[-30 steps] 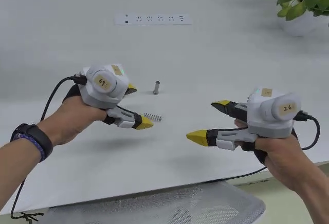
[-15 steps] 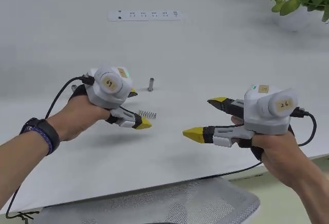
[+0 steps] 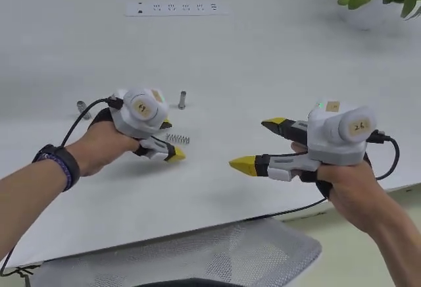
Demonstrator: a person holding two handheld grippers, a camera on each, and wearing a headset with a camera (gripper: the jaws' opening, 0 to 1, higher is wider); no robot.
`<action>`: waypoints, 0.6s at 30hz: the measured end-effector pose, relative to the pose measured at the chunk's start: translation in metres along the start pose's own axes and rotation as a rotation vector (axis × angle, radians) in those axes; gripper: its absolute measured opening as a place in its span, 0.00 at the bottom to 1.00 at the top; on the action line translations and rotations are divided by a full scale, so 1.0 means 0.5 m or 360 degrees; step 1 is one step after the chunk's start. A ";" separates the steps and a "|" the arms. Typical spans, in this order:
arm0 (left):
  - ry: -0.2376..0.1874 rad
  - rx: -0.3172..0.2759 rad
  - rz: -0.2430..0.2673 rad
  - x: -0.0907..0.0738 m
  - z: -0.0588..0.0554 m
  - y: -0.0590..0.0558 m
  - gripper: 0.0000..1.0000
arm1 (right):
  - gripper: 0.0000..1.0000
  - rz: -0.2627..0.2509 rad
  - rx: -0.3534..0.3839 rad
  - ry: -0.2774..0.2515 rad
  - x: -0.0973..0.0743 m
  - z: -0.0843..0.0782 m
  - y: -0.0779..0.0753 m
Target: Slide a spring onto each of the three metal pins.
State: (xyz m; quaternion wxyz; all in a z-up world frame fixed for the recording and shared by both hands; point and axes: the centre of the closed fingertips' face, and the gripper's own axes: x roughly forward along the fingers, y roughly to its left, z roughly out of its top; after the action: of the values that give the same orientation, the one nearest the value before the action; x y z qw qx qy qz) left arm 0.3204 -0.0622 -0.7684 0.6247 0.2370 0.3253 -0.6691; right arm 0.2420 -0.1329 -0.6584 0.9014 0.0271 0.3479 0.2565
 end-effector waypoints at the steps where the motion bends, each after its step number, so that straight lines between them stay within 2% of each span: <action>1: 0.0009 0.0004 0.0002 0.003 -0.003 0.001 0.40 | 0.73 -0.0002 0.0003 0.0001 -0.001 -0.001 0.000; 13: 0.0075 0.0040 0.0031 0.015 -0.026 0.011 0.26 | 0.72 -0.0008 0.0015 0.0004 -0.002 -0.004 -0.004; 18: 0.0059 0.0034 0.0056 0.014 -0.019 0.022 0.20 | 0.72 -0.0007 0.0019 0.0005 -0.003 -0.005 -0.007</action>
State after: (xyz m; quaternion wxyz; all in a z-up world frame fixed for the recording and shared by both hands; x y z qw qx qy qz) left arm 0.3297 -0.0601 -0.7814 0.6276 0.2618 0.3254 -0.6570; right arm 0.2411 -0.1367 -0.6602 0.9012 0.0313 0.3510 0.2524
